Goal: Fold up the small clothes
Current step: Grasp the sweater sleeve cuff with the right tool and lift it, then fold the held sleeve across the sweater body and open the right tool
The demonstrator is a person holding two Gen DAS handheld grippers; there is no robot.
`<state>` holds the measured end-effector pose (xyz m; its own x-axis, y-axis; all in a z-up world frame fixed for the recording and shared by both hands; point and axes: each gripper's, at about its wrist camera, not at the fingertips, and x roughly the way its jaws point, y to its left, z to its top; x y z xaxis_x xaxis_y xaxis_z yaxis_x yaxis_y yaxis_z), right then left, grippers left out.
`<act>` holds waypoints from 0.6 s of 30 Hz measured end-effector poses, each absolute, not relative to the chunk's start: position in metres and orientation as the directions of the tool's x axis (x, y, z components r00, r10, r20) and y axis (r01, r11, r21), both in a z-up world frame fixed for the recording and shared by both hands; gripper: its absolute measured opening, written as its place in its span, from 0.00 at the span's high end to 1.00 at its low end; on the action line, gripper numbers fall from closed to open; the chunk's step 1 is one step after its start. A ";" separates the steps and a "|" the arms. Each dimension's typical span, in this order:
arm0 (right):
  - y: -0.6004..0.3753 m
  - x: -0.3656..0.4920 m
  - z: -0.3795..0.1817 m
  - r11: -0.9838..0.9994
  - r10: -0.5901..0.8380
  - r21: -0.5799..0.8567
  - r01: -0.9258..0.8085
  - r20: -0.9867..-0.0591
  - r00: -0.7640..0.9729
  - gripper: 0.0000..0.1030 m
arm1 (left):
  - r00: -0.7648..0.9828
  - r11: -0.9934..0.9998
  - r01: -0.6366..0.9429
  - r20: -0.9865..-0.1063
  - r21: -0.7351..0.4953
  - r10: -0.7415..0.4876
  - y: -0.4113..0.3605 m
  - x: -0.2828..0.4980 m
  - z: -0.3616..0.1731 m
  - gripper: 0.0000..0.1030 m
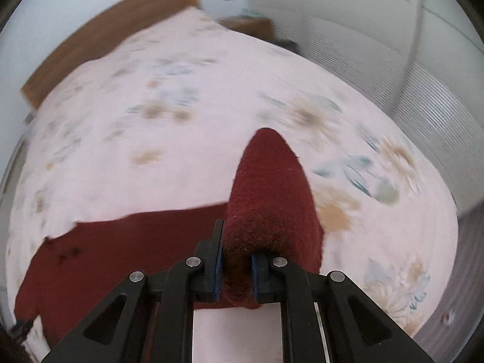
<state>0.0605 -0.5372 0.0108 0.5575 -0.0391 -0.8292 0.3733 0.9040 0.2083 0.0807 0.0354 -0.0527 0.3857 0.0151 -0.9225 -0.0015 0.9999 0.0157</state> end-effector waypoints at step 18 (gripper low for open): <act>-0.282 0.145 0.062 0.950 0.287 0.302 -0.078 -0.748 0.599 0.86 | 0.421 0.995 0.026 -0.904 0.092 0.073 0.049 0.088 -0.047 0.01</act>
